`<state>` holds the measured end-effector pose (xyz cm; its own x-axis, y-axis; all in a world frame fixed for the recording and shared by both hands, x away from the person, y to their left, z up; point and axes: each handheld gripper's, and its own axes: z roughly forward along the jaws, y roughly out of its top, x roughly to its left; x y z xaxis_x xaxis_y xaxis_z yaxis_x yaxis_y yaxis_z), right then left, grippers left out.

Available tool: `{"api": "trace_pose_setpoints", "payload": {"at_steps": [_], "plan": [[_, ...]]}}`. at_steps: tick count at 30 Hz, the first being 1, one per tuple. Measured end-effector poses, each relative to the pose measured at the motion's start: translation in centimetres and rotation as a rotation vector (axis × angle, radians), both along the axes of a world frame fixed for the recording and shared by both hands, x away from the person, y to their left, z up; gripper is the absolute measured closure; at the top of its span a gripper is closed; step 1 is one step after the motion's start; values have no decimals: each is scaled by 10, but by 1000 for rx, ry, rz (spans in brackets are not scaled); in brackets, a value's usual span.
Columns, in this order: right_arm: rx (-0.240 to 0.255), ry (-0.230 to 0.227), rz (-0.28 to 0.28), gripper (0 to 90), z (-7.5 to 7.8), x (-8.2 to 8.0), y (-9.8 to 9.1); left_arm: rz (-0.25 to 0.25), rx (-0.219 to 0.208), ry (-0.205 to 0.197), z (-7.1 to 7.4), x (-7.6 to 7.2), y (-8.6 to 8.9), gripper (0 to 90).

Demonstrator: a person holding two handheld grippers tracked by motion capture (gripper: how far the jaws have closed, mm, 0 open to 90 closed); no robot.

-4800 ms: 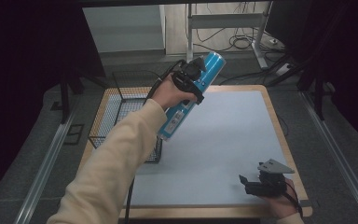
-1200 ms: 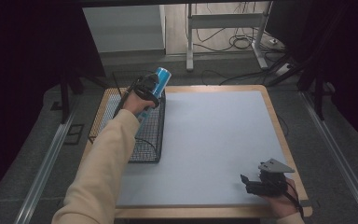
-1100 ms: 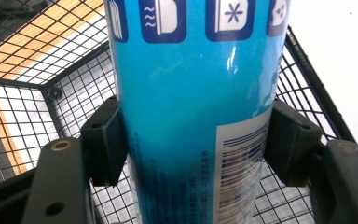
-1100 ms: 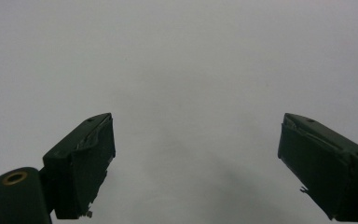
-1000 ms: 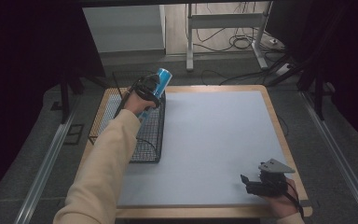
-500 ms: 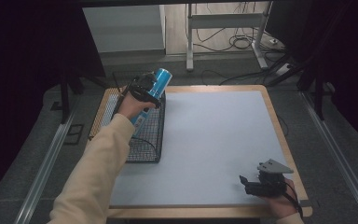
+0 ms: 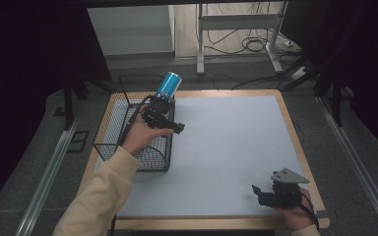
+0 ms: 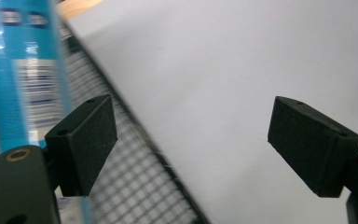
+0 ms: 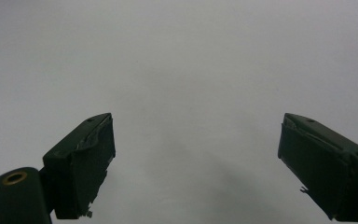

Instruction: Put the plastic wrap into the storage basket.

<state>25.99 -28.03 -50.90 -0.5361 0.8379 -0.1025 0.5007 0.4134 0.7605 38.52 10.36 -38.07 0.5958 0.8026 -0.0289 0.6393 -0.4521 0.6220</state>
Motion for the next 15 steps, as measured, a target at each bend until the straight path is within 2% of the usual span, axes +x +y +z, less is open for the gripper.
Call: {"api": "trace_pose_setpoints", "payload": {"at_steps": [6, 8, 15], "plan": [[3, -6, 1, 113, 1, -2, 0, -97, -24, -41, -13, -37, -22, 157], [1, -7, 1, 113, 1, -1, 0, -140, -53, -36, -19, -49, -29, 158], [0, -14, 7, 113, 1, -2, 0, -215, -43, -32, -48, -81, -47, 164]]}}
